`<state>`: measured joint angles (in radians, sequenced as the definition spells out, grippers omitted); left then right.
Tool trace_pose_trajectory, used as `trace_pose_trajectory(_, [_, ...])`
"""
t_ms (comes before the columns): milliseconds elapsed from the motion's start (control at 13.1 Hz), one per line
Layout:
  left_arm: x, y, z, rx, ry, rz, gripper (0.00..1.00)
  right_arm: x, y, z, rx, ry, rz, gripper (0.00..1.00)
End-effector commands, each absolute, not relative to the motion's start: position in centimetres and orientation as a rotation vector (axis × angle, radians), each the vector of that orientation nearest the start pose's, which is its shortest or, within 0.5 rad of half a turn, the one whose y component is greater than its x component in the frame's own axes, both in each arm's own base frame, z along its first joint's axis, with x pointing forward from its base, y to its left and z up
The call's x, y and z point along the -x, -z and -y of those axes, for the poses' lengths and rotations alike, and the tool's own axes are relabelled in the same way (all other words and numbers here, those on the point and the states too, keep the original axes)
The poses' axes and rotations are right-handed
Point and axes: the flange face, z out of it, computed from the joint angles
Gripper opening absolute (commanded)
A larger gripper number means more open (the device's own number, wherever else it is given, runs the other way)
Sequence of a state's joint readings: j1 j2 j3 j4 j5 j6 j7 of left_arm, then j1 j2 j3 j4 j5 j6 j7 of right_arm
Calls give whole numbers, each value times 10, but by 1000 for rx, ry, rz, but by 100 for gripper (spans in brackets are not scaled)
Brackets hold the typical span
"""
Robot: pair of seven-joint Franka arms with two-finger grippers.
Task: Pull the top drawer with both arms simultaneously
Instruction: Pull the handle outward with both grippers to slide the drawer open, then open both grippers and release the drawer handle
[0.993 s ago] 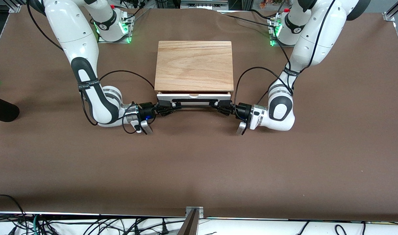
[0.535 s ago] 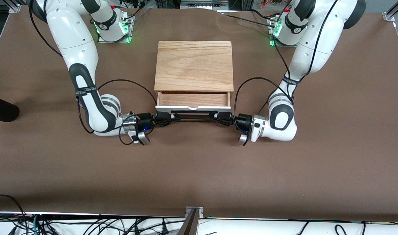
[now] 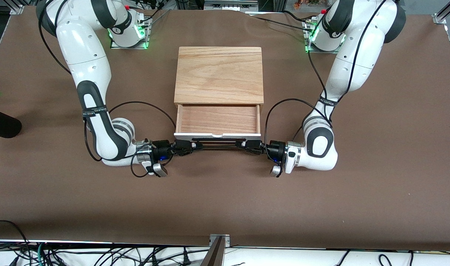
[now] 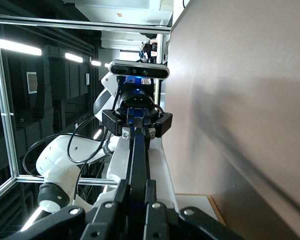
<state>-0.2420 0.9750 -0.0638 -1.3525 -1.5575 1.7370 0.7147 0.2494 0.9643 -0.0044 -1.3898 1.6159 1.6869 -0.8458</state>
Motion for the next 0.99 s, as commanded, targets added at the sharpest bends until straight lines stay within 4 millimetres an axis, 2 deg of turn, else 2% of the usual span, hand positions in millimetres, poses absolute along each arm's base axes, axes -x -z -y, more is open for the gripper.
trace_pose_trajectory(0, [-662,-194,316,-1566,244,86,0,-716,-172,-229,1674,80,43,9])
trace_pose_trajectory(76, [-661,-191,315,-1568,247,85,6,-717,-171,-226,1675,84,41,9])
trace_pose_trajectory(153, [-660,-187,315,-1568,251,81,36,-717,-170,-225,1674,83,39,9])
trace_pose_trajectory(229, [-658,-184,317,-1569,257,80,96,-718,-172,-223,1674,87,38,9])
trace_pose_trajectory(306, [-656,-179,317,-1569,263,74,100,-718,-172,-223,1674,87,38,9])
trace_pose_trajectory(382, [-655,-173,316,-1571,269,66,100,-718,-171,-223,1675,86,39,9])
trace_pose_trajectory(458, [-655,-168,314,-1573,272,59,100,-718,-171,-223,1675,85,38,23])
trace_pose_trajectory(535, [-655,-165,311,-1583,271,53,100,-717,-170,-224,1676,83,38,99])
trace_pose_trajectory(764, [-660,-159,298,-1663,264,64,100,-719,-177,-224,1679,72,29,100])
trace_pose_trajectory(917, [-665,-163,289,-1721,252,93,100,-724,-190,-215,1729,10,-29,100])
